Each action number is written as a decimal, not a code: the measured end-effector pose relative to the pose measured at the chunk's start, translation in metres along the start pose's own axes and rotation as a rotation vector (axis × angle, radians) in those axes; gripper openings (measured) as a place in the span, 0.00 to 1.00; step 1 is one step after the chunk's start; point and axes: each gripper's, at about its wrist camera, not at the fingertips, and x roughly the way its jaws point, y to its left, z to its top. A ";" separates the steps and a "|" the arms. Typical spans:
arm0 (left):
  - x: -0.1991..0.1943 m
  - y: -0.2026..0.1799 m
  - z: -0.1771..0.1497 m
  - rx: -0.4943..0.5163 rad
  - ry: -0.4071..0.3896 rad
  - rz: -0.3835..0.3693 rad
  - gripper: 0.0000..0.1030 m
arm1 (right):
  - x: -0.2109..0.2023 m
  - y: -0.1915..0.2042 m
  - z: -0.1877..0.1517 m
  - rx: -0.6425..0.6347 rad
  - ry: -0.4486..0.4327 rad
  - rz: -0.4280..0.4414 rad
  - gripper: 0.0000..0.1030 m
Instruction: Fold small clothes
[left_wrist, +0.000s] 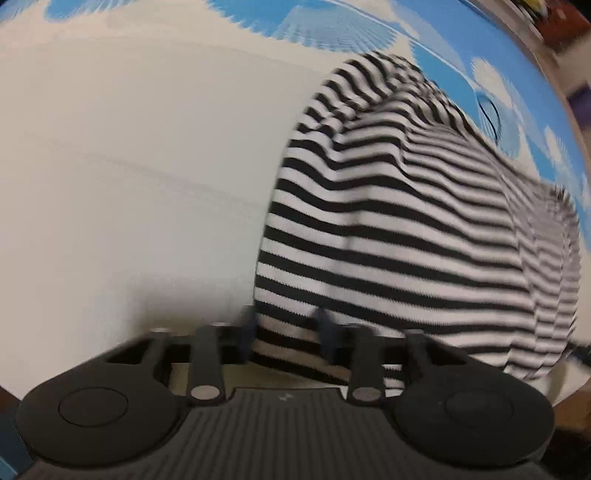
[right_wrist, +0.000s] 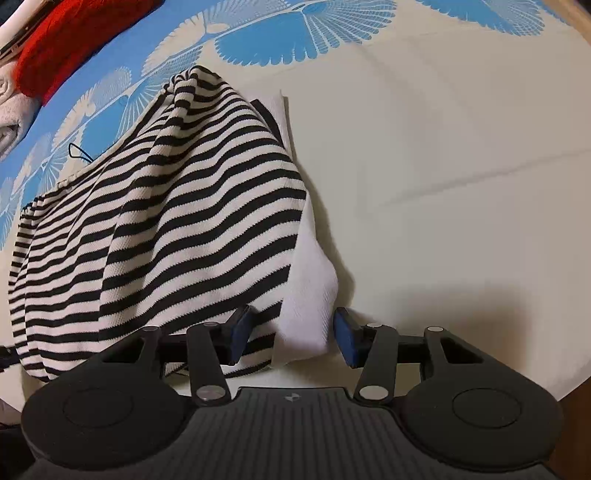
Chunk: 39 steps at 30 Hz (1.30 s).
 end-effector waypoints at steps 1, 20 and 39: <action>-0.005 0.000 -0.004 0.027 -0.032 0.018 0.00 | -0.008 -0.001 0.001 0.010 -0.047 0.004 0.13; -0.046 0.004 -0.008 0.065 -0.213 0.081 0.25 | -0.035 -0.005 -0.007 0.034 -0.198 -0.200 0.30; -0.044 -0.042 0.036 0.031 -0.281 0.036 0.51 | -0.039 0.021 0.017 -0.095 -0.361 -0.168 0.46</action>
